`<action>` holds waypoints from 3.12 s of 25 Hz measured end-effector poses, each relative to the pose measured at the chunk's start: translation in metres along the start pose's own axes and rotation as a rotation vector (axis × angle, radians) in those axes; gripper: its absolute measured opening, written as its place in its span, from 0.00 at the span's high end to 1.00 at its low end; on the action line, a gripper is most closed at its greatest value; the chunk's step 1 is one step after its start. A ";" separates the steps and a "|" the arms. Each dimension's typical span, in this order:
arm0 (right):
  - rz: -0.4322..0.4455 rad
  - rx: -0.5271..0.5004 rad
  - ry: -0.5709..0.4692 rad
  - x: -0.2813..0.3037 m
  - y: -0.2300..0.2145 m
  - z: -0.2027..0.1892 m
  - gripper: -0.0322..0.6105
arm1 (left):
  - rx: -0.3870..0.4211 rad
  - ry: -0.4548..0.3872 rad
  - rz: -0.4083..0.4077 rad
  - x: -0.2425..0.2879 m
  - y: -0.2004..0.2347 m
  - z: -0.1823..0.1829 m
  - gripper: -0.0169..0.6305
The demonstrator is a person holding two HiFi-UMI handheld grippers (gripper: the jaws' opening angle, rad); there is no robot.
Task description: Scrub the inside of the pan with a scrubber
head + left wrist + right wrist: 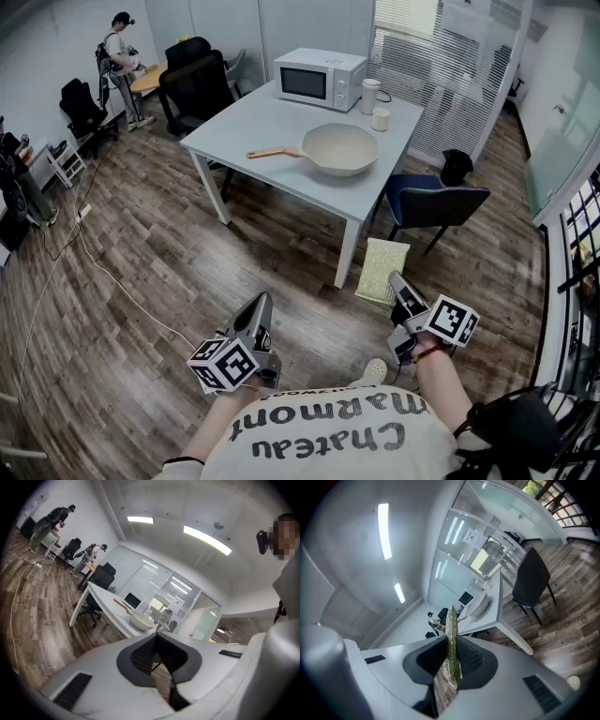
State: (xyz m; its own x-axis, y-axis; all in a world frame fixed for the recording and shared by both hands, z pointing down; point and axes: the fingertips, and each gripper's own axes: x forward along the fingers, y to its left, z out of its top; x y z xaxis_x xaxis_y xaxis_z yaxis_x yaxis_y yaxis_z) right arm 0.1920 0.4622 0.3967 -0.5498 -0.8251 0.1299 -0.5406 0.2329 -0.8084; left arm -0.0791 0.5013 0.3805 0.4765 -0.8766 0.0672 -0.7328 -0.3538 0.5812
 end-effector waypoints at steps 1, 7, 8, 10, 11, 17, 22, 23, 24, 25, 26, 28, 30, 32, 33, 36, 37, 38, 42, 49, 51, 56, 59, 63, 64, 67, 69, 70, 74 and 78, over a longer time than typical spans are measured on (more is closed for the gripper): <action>0.000 0.002 -0.001 0.000 0.000 0.000 0.86 | 0.003 0.001 -0.001 0.000 0.000 0.001 0.98; -0.020 -0.040 0.009 0.004 0.000 -0.004 0.86 | 0.014 0.004 -0.003 0.001 0.004 0.004 0.98; -0.022 -0.043 0.009 0.006 0.000 -0.004 0.86 | 0.017 0.005 -0.003 0.002 0.006 0.005 0.98; -0.022 -0.044 0.007 0.011 -0.001 -0.004 0.86 | 0.021 0.004 -0.002 0.005 0.010 0.006 0.98; -0.022 -0.045 0.008 0.014 -0.002 -0.004 0.86 | 0.024 0.004 0.000 0.007 0.012 0.007 0.98; -0.038 -0.003 0.010 0.027 -0.018 0.001 0.86 | 0.011 0.017 0.019 0.025 0.026 0.004 0.98; -0.069 0.074 -0.005 0.063 -0.043 0.044 0.86 | 0.016 -0.005 0.021 0.072 0.030 0.018 0.98; -0.066 0.075 -0.004 0.074 -0.048 0.054 0.86 | 0.020 -0.008 0.022 0.083 0.030 0.020 0.98; -0.058 0.071 0.000 0.087 -0.050 0.065 0.86 | 0.024 -0.011 0.023 0.096 0.030 0.024 0.98; -0.044 0.063 0.006 0.100 -0.051 0.077 0.86 | 0.030 -0.016 0.024 0.110 0.031 0.029 0.98; -0.013 0.049 0.012 0.114 -0.049 0.090 0.86 | 0.036 -0.023 0.027 0.125 0.033 0.035 0.98; 0.042 0.016 0.023 0.142 -0.047 0.117 0.86 | 0.042 -0.052 0.037 0.153 0.035 0.050 0.98; 0.061 -0.008 0.025 0.164 -0.052 0.144 0.86 | 0.044 -0.081 0.046 0.179 0.036 0.063 0.98; 0.074 -0.019 0.028 0.183 -0.060 0.168 0.86 | 0.055 -0.098 0.052 0.202 0.036 0.069 0.98; 0.083 -0.023 0.034 0.193 -0.063 0.178 0.86 | 0.061 -0.104 0.060 0.211 0.036 0.070 0.98; 0.108 -0.035 0.052 0.224 -0.074 0.200 0.86 | 0.063 -0.122 0.095 0.236 0.043 0.073 0.98; 0.115 -0.036 0.054 0.233 -0.078 0.207 0.86 | 0.062 -0.122 0.104 0.243 0.045 0.074 0.98; 0.120 -0.033 0.057 0.242 -0.082 0.212 0.86 | 0.062 -0.118 0.113 0.250 0.047 0.073 0.98; 0.115 -0.004 0.083 0.269 -0.098 0.221 0.86 | 0.066 -0.097 0.167 0.263 0.056 0.071 0.98; 0.084 0.040 0.092 0.296 -0.119 0.229 0.86 | 0.064 -0.088 0.243 0.279 0.075 0.081 0.98; 0.002 0.057 0.095 0.293 -0.134 0.231 0.86 | 0.086 -0.084 0.243 0.287 0.079 0.083 0.98; -0.060 0.062 0.068 0.290 -0.155 0.243 0.86 | 0.108 -0.051 0.238 0.316 0.090 0.083 0.98; -0.070 0.065 0.054 0.293 -0.159 0.248 0.86 | 0.137 -0.011 0.202 0.336 0.093 0.086 0.98; -0.102 0.070 0.027 0.301 -0.167 0.256 0.86 | 0.150 0.049 0.146 0.359 0.105 0.084 0.98; -0.108 0.070 0.017 0.305 -0.168 0.259 0.86 | 0.158 0.055 0.131 0.366 0.108 0.087 0.98; -0.131 0.073 -0.022 0.321 -0.175 0.270 0.86 | 0.196 0.063 0.070 0.389 0.117 0.101 0.98; -0.150 0.082 -0.045 0.337 -0.179 0.276 0.86 | 0.214 0.074 0.029 0.405 0.127 0.112 0.98; -0.156 0.088 -0.056 0.347 -0.179 0.278 0.86 | 0.217 0.077 0.010 0.413 0.132 0.119 0.98; -0.175 0.107 -0.107 0.382 -0.172 0.286 0.86 | 0.202 0.064 -0.081 0.446 0.153 0.157 0.98; -0.231 0.123 -0.139 0.414 -0.167 0.288 0.86 | 0.215 0.107 -0.170 0.486 0.175 0.185 0.98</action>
State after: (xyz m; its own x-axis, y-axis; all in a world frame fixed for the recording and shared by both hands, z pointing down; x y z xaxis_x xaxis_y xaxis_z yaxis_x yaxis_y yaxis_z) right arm 0.2383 -0.0666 0.4199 -0.3238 -0.9137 0.2458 -0.5553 -0.0268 -0.8312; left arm -0.0652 -0.0467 0.3650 0.6418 -0.7632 0.0756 -0.7186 -0.5641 0.4067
